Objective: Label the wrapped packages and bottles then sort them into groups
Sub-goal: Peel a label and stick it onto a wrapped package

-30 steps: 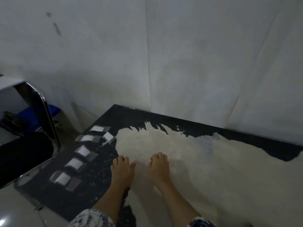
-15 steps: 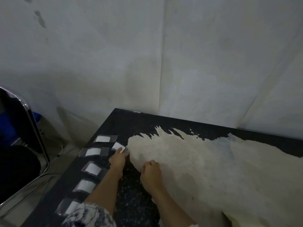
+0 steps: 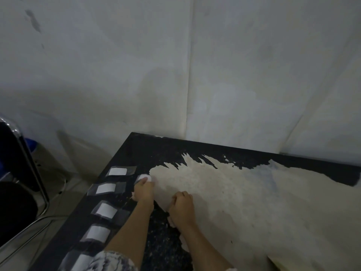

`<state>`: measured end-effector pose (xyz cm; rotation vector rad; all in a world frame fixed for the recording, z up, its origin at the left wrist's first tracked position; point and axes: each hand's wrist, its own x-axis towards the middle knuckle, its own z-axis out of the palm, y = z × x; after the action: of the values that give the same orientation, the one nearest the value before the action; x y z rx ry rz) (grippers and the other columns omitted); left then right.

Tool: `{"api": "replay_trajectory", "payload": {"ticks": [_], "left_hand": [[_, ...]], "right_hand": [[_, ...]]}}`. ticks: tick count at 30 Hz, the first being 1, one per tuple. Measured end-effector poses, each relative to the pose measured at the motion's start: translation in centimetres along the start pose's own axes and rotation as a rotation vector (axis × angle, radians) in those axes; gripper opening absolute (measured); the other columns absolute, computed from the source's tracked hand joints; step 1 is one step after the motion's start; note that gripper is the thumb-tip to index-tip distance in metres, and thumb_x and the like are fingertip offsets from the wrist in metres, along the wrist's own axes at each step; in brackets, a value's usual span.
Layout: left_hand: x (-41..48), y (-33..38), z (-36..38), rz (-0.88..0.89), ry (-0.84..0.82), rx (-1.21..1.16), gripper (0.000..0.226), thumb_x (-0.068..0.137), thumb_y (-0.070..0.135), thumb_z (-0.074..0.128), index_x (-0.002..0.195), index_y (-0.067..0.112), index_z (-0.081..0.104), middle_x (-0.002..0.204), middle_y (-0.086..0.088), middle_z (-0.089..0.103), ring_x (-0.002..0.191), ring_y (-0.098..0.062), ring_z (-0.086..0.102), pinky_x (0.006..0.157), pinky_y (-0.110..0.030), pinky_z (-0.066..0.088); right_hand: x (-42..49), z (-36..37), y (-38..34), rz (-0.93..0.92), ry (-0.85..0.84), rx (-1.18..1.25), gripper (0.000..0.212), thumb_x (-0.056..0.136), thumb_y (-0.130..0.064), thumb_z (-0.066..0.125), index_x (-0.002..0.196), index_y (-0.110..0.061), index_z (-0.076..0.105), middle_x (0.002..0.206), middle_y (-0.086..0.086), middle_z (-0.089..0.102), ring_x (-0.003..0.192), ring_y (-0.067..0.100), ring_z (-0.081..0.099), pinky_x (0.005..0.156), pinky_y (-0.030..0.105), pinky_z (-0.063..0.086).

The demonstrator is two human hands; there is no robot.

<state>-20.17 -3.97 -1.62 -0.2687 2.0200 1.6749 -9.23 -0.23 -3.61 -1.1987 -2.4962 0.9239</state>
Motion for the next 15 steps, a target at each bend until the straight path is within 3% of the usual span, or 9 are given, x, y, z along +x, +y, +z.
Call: {"api": "replay_trajectory", "payload": {"ticks": [3,5,8,11,13,15], "left_hand": [[-1.0,0.0,1.1,0.129,-0.076,0.0,0.036,0.087,0.0,0.053,0.121,0.008,0.059,0.127,-0.011,0.055,0.113,-0.027,0.052,0.093,-0.035,0.044],[-2.1,0.4,2.0,0.265,-0.118,0.1,0.034,0.086,0.0,0.053,0.117,0.01,0.06,0.127,-0.009,0.054,0.109,-0.023,0.051,0.088,-0.032,0.043],[-2.8,-0.2,2.7,0.677,-0.121,0.606,0.037,0.084,0.003,0.054,0.118,0.014,0.062,0.128,0.0,0.052,0.117,-0.023,0.045,0.096,-0.032,0.037],[-3.7,-1.3,2.9,1.171,-0.113,0.983,0.04,0.076,0.002,0.058,0.114,0.013,0.066,0.12,0.0,0.061,0.112,-0.025,0.049,0.089,-0.036,0.04],[-5.0,-1.7,3.0,1.347,-0.176,1.165,0.041,0.076,0.006,0.054,0.115,0.014,0.065,0.121,0.001,0.06,0.114,-0.024,0.05,0.091,-0.036,0.04],[-5.8,-1.9,3.1,1.429,-0.235,1.274,0.04,0.083,0.011,0.049,0.121,0.013,0.06,0.127,0.001,0.054,0.121,-0.023,0.044,0.099,-0.036,0.034]], "right_hand": [[0.7,-0.6,0.3,0.034,0.045,0.044,0.029,0.093,-0.009,0.042,0.115,-0.008,0.06,0.116,0.005,0.057,0.109,0.019,0.046,0.09,0.025,0.042],[1.2,-1.3,0.4,0.08,0.102,0.14,0.025,0.094,-0.009,0.043,0.108,-0.008,0.063,0.108,0.006,0.061,0.102,0.018,0.052,0.082,0.02,0.044],[1.7,-3.2,0.3,0.243,0.225,0.482,0.015,0.092,-0.01,0.048,0.087,-0.011,0.062,0.085,0.002,0.06,0.08,0.016,0.054,0.059,0.013,0.038],[2.5,-5.1,0.3,0.397,0.297,0.808,0.02,0.093,-0.024,0.052,0.082,-0.011,0.062,0.082,0.002,0.063,0.079,0.018,0.058,0.067,0.027,0.046],[2.5,-5.9,0.5,0.41,0.274,0.917,0.028,0.093,-0.035,0.054,0.074,-0.016,0.062,0.078,0.003,0.065,0.077,0.018,0.06,0.075,0.038,0.051],[2.2,-6.4,0.8,0.395,0.221,0.962,0.03,0.09,-0.039,0.057,0.073,-0.014,0.063,0.077,0.002,0.065,0.077,0.018,0.062,0.075,0.038,0.053]]}}
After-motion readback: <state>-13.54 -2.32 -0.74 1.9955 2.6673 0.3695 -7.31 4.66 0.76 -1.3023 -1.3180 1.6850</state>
